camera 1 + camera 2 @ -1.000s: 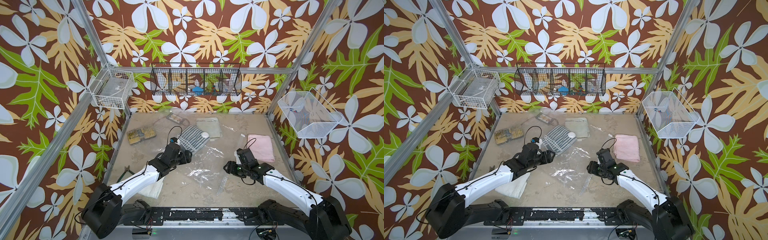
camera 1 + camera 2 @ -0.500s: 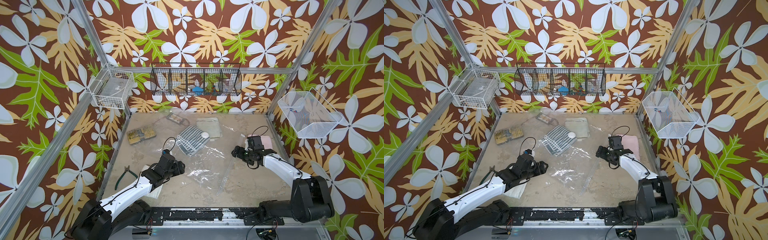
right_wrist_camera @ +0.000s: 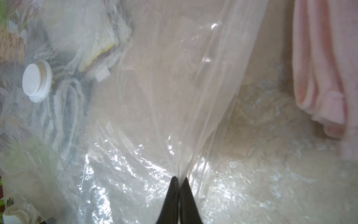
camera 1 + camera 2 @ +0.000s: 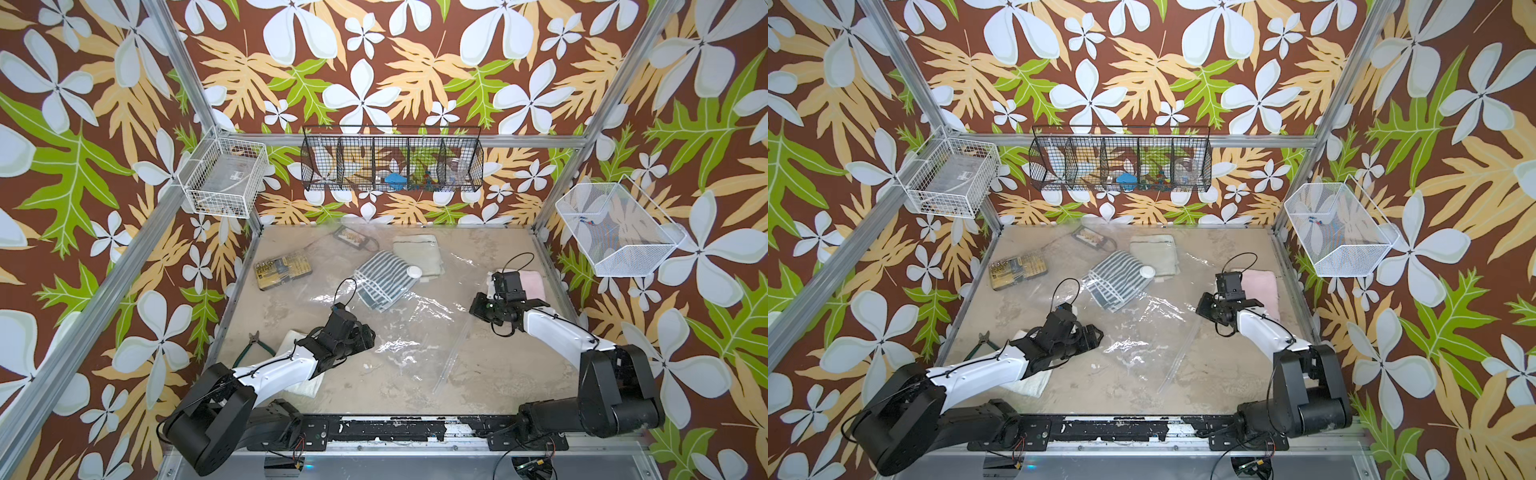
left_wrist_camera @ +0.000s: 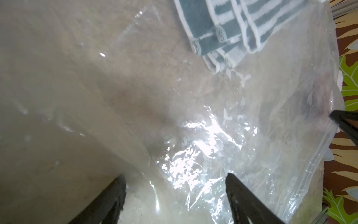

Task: Place the folded towel into the vacuum bag
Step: Adjust the vacuum bag at the center of the board.

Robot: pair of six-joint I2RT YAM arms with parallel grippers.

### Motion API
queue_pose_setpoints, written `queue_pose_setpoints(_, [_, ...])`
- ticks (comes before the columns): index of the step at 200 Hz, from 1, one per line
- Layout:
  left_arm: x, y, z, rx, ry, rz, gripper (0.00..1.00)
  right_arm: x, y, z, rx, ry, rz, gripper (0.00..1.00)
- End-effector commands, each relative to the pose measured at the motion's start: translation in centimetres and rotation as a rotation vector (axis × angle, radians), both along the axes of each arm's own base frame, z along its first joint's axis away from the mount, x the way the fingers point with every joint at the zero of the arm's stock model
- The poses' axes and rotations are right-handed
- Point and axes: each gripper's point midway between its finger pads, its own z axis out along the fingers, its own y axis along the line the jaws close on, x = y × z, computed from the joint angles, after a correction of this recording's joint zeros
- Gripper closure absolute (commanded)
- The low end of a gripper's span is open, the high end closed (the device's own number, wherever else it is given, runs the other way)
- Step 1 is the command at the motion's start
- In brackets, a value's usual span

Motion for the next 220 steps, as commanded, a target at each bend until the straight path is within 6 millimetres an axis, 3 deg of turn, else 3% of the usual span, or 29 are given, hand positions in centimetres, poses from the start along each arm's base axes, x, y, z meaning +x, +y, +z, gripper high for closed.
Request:
queue_pose_setpoints(1, [2.3,-0.8,1.5,-0.018,-0.081,0.015,0.19,-2.9,-1.2,-1.3,-0.054,0.053,-0.019,1.00])
queue_pose_setpoints(25, [4.1,-1.6,2.1,0.012,-0.114,-0.001,0.19,-6.0,-1.2,-2.2,-0.032,0.093,-0.026,1.00])
queue_pose_setpoints(52, [5.4,-1.9,2.4,0.056,-0.136,-0.012,0.19,-8.4,0.7,-1.7,-0.006,0.099,0.029,0.89])
queue_pose_setpoints(64, [5.7,-1.5,2.5,0.080,-0.142,-0.010,0.19,-8.9,0.9,-1.2,-0.004,0.104,0.034,0.75])
queue_pose_setpoints(76, [5.7,-0.8,2.3,0.099,-0.138,-0.001,0.18,-9.2,-0.4,-0.4,-0.060,0.102,-0.010,0.54])
queue_pose_setpoints(88, [5.4,0.1,2.3,0.112,-0.126,0.013,0.19,-8.6,-2.3,1.5,-0.138,0.038,-0.072,0.37])
queue_pose_setpoints(110, [4.4,1.8,2.6,0.117,-0.131,0.048,0.19,-6.5,-4.4,5.6,-0.260,-0.095,-0.117,0.16])
queue_pose_setpoints(132, [3.3,2.4,2.5,0.110,-0.107,0.053,0.19,-3.9,-5.1,7.8,-0.356,-0.137,-0.096,0.14])
queue_pose_setpoints(161, [2.2,2.6,1.9,0.093,-0.074,0.046,0.17,-0.5,-2.3,9.0,-0.320,-0.161,0.014,0.16])
queue_pose_setpoints(179, [2.2,3.1,2.2,0.080,-0.078,0.064,0.16,0.6,0.3,7.5,-0.282,-0.144,0.098,0.19])
queue_pose_setpoints(220, [2.8,3.2,2.0,0.011,-0.066,0.077,0.17,0.1,4.3,0.9,-0.271,0.029,0.274,0.25])
